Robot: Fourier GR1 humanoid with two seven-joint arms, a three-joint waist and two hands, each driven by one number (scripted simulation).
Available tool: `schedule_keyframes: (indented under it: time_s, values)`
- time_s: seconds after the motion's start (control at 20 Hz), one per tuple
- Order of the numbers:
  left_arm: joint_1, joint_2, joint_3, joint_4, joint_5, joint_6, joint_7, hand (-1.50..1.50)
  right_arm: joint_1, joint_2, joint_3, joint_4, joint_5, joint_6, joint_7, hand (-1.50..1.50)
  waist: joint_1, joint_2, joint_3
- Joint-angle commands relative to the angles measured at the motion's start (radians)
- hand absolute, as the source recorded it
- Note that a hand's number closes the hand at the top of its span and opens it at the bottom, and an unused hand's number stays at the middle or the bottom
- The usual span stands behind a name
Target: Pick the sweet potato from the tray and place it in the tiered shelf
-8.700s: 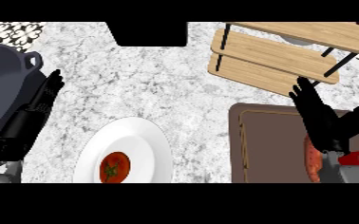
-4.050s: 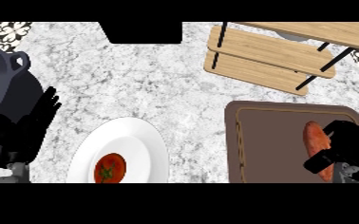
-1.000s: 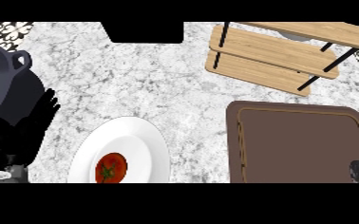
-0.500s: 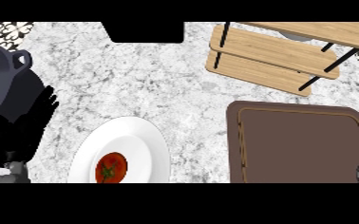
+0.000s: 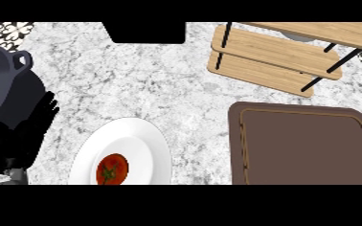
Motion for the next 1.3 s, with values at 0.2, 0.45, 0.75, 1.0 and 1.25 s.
schedule_keyframes:
  time_s: [0.2, 0.45, 0.75, 1.0, 1.25]
  values:
    - [0.037, -0.007, -0.007, -0.081, -0.013, -0.005, 0.053, 0.00, -0.049, 0.015, -0.078, -0.003, -0.112, -0.037, 0.006, -1.50, 0.001, -0.002, 0.001]
    - [0.035, -0.010, 0.009, -0.056, -0.010, -0.017, 0.012, 0.00, -0.020, 0.032, -0.179, -0.021, -0.236, -0.047, 0.031, -1.50, -0.004, -0.002, 0.001]
    - [0.018, -0.030, 0.021, 0.035, -0.029, -0.008, -0.052, 0.00, -0.007, 0.046, -0.267, -0.228, -0.390, -0.015, 0.124, -1.50, -0.021, -0.006, 0.000]
    - [0.008, -0.038, 0.025, 0.023, -0.040, 0.018, -0.031, 0.00, -0.007, -0.132, -0.419, -0.318, -0.550, 0.124, 0.185, -1.50, -0.037, -0.009, 0.001]
    - [0.048, -0.022, 0.040, -0.021, -0.011, -0.009, 0.014, 0.00, 0.013, -0.306, -0.561, -0.398, -0.647, 0.239, 0.344, -1.50, -0.051, -0.017, 0.001]
